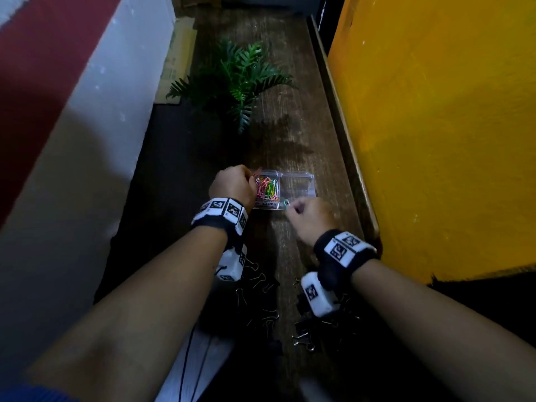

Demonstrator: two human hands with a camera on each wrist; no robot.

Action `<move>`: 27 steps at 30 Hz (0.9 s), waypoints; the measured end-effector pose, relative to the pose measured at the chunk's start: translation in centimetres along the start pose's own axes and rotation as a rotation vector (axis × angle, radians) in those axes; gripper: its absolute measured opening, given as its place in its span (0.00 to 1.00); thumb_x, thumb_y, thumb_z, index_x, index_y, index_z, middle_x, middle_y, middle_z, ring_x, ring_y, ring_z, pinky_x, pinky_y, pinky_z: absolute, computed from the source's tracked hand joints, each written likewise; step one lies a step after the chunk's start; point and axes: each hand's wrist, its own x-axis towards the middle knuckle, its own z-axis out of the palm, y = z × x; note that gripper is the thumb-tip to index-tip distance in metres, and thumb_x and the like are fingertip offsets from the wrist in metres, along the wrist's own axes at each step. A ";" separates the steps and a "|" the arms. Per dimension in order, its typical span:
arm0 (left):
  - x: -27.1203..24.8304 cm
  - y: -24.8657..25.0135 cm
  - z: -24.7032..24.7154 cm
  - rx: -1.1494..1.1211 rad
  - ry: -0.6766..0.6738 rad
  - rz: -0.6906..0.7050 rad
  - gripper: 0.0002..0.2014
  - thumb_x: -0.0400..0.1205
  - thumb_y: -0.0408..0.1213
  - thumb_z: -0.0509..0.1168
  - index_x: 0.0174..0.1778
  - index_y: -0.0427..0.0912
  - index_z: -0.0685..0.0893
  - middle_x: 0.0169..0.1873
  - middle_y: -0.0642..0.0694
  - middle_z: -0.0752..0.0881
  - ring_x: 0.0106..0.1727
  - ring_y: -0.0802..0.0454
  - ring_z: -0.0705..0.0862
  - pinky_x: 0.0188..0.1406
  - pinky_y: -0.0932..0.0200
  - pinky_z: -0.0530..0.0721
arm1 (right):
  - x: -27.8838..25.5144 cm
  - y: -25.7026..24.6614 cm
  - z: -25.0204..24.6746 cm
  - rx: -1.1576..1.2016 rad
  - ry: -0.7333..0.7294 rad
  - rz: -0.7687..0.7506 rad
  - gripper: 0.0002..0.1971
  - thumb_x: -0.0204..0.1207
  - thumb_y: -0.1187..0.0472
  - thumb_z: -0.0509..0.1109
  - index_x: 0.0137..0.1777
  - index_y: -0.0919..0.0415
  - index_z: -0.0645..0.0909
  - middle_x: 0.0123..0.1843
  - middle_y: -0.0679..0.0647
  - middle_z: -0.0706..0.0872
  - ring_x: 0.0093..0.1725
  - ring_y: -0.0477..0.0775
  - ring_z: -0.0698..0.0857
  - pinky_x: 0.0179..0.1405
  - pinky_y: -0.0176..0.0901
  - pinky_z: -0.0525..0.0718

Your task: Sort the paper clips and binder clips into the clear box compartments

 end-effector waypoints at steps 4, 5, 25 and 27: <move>-0.9 -0.5 1.5 0.099 -0.024 0.077 0.10 0.81 0.47 0.62 0.48 0.47 0.86 0.43 0.48 0.83 0.45 0.47 0.82 0.37 0.52 0.83 | 3.6 -2.3 0.2 0.017 0.052 0.054 0.12 0.72 0.58 0.68 0.30 0.63 0.83 0.26 0.49 0.83 0.29 0.50 0.83 0.33 0.39 0.80; -1.1 -0.7 1.8 0.111 -0.019 0.102 0.10 0.81 0.47 0.63 0.50 0.47 0.86 0.46 0.47 0.83 0.48 0.46 0.82 0.40 0.51 0.83 | 4.3 -2.7 0.3 0.015 0.051 0.077 0.14 0.70 0.58 0.68 0.26 0.62 0.81 0.22 0.49 0.79 0.25 0.51 0.79 0.29 0.39 0.78; -0.1 -2.1 2.9 0.242 -0.021 0.283 0.14 0.79 0.48 0.65 0.56 0.45 0.84 0.58 0.44 0.78 0.59 0.43 0.76 0.46 0.49 0.80 | 7.8 -5.3 1.0 -0.189 0.051 0.142 0.09 0.73 0.58 0.68 0.40 0.62 0.87 0.40 0.59 0.89 0.38 0.60 0.86 0.34 0.42 0.83; -0.4 -2.2 3.2 0.255 -0.016 0.295 0.16 0.78 0.47 0.66 0.57 0.44 0.83 0.59 0.43 0.78 0.59 0.42 0.76 0.48 0.47 0.80 | 7.3 -4.9 1.0 -0.221 0.039 0.064 0.08 0.74 0.58 0.67 0.44 0.56 0.89 0.42 0.55 0.89 0.41 0.58 0.86 0.40 0.43 0.85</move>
